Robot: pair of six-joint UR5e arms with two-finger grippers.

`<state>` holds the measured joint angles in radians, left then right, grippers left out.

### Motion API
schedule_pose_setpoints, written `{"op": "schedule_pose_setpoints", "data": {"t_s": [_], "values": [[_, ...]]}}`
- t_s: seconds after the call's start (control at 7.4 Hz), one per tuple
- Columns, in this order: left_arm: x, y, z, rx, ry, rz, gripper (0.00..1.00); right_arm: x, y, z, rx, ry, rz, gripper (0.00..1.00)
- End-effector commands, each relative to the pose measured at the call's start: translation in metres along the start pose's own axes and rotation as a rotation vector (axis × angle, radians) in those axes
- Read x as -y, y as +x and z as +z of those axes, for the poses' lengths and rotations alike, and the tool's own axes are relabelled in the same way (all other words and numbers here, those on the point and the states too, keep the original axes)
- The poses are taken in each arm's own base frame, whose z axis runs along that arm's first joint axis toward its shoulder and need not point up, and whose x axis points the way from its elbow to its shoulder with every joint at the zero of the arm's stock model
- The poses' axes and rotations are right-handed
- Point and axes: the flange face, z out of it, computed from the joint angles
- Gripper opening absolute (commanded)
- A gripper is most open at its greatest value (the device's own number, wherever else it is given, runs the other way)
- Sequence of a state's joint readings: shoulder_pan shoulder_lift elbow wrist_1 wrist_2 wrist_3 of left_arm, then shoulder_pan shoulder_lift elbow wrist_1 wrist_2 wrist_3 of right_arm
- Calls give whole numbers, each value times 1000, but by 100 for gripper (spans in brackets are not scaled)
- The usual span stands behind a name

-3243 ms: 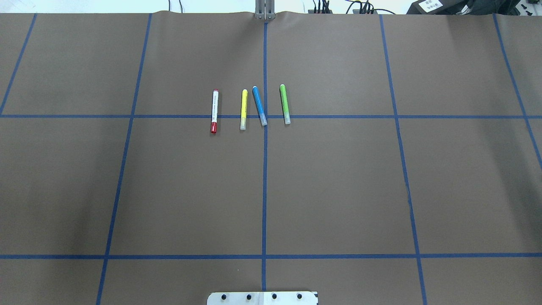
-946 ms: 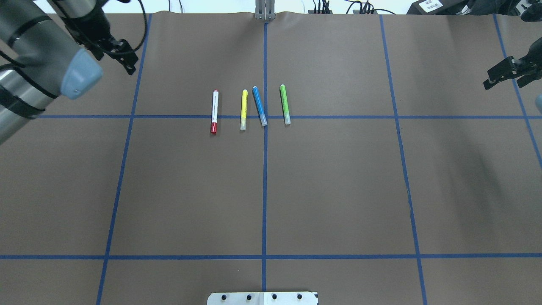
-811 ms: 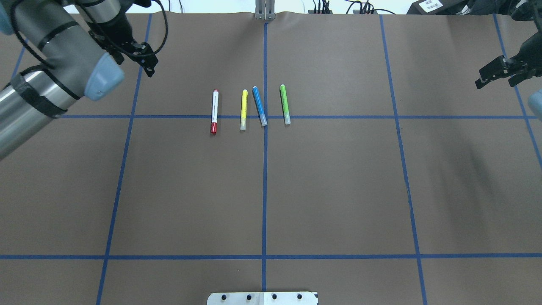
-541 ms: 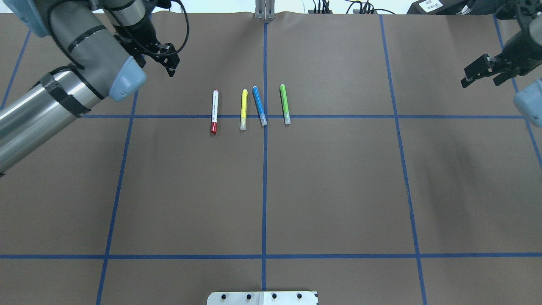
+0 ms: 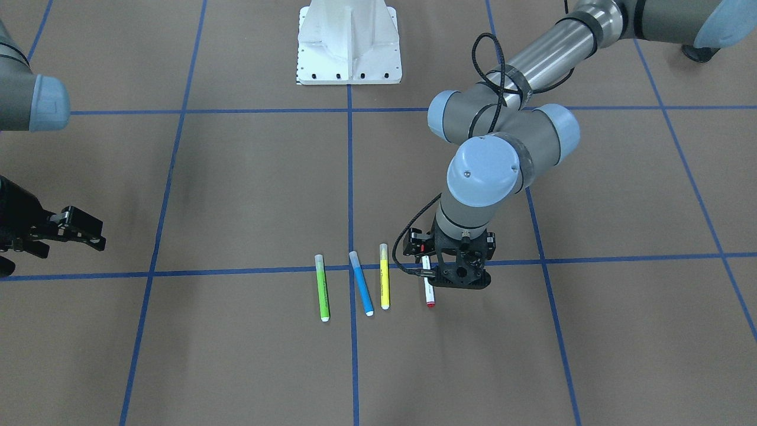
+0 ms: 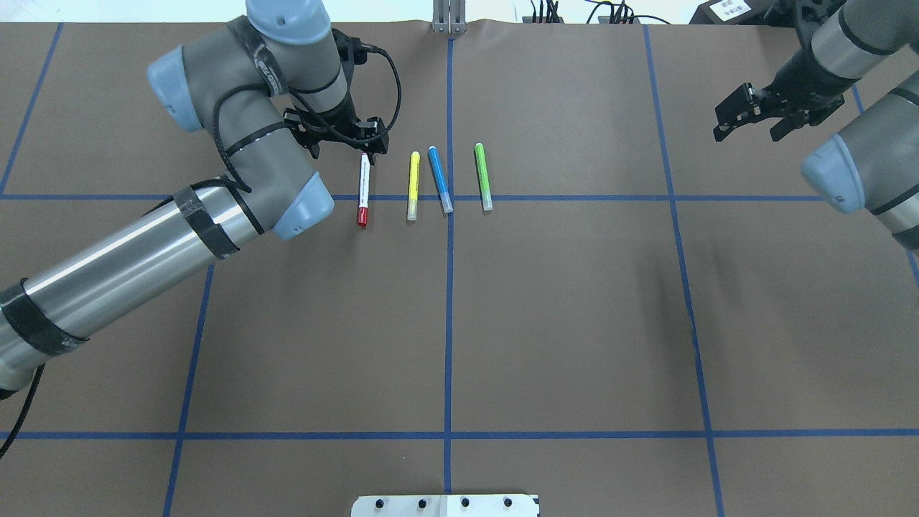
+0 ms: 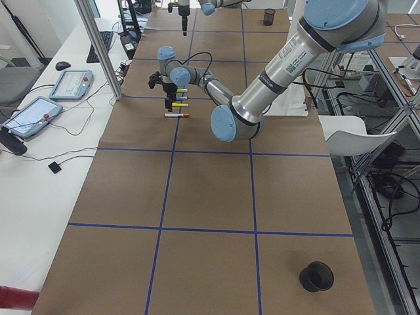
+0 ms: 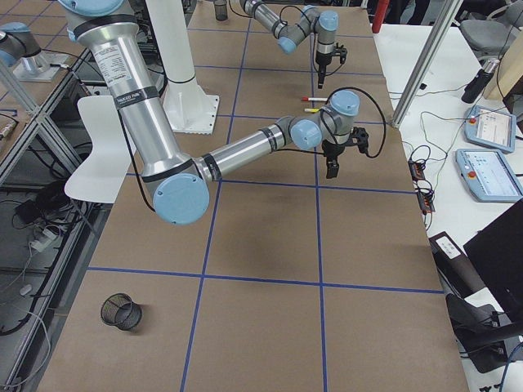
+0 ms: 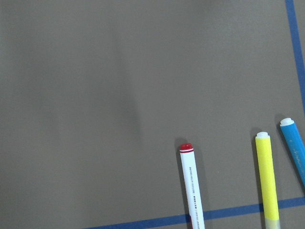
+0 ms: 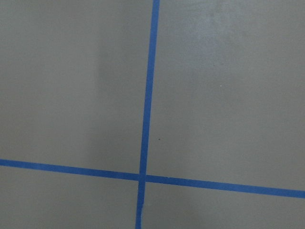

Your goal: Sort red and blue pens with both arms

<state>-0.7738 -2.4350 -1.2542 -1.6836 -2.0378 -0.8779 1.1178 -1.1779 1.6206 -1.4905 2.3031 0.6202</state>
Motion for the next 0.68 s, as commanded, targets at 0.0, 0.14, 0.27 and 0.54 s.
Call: {"op": "schedule_pose_setpoints", "data": {"t_s": [0.0,0.14,0.27,0.54], "values": [[-26,19,33,-36,3,-24,99,2,-23,7,3,-4,2,100],[-23,11,47,-44,9,-21,99,8,-33,9,5,-10,-1,100],[-22,9,51,-42,9,-21,97,8,-35,13,5,-14,0,100],[-22,8,54,-38,6,-30,82,15,-45,9,8,-10,-5,100]]}}
